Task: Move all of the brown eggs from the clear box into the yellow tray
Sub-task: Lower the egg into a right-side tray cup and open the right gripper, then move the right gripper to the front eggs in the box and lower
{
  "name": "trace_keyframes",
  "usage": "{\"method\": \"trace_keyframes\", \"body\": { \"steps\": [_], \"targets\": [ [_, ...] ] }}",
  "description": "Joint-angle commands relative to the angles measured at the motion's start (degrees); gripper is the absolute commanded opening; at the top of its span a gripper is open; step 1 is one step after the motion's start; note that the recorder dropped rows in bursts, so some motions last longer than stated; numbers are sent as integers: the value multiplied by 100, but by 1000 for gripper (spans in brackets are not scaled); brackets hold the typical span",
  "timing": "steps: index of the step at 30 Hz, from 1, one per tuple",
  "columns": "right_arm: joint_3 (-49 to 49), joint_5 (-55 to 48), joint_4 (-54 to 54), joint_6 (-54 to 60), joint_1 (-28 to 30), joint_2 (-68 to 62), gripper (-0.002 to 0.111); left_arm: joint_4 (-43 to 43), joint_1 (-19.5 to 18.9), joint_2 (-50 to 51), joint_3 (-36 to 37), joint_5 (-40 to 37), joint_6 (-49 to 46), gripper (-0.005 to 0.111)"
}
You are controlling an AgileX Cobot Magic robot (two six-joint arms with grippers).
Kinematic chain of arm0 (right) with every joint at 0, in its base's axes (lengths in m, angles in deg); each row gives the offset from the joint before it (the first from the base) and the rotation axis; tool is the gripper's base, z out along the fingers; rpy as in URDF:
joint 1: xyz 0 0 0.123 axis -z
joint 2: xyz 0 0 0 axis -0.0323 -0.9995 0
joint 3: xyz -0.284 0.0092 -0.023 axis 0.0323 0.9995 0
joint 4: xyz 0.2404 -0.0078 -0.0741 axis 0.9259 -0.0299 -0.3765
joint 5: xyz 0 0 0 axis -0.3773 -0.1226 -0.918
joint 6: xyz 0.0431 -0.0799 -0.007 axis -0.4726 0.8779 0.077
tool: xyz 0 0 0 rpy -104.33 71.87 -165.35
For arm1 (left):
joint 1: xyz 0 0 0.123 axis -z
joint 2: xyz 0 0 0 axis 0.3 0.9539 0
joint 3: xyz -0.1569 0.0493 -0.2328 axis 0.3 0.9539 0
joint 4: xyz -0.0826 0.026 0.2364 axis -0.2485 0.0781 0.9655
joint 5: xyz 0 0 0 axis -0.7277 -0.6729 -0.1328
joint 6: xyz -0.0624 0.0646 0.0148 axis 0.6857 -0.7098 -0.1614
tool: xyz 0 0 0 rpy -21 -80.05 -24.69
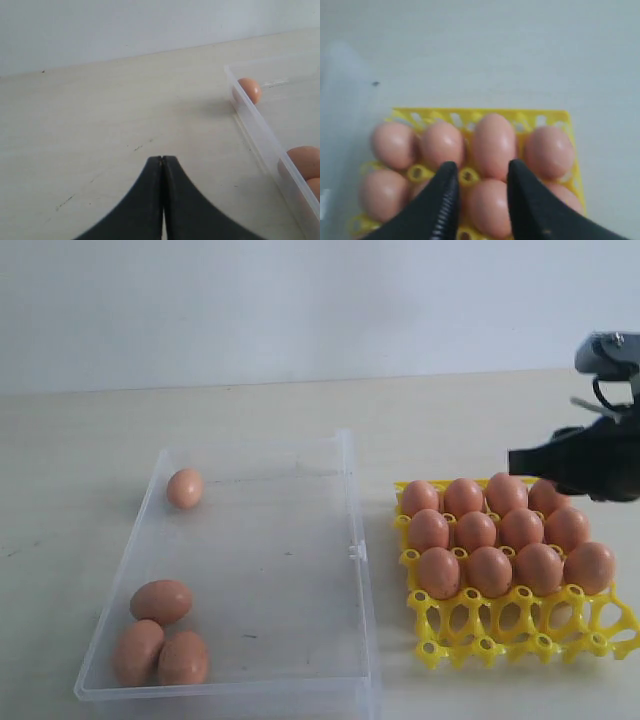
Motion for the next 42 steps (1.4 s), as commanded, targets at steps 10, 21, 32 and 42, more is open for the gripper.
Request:
{"method": "trace_keyframes", "body": {
  "steps": [10,21,32,42],
  "targets": [
    [-2588,-2671,63,725,-2051,-1450,8,-8,18,4,-23,79,25,0],
    [-4892,-4379,-81,593,-3201,-3603,45,-8,18,4,-23,79,25,0],
    [-5911,-4288,-1017,2226,-3658,-4409,46,-8,18,4,-23,79,25,0],
    [-6262,-3933,-866,2610,-3807,-4650,61,-8,18,4,-23,79,25,0]
  ]
}}
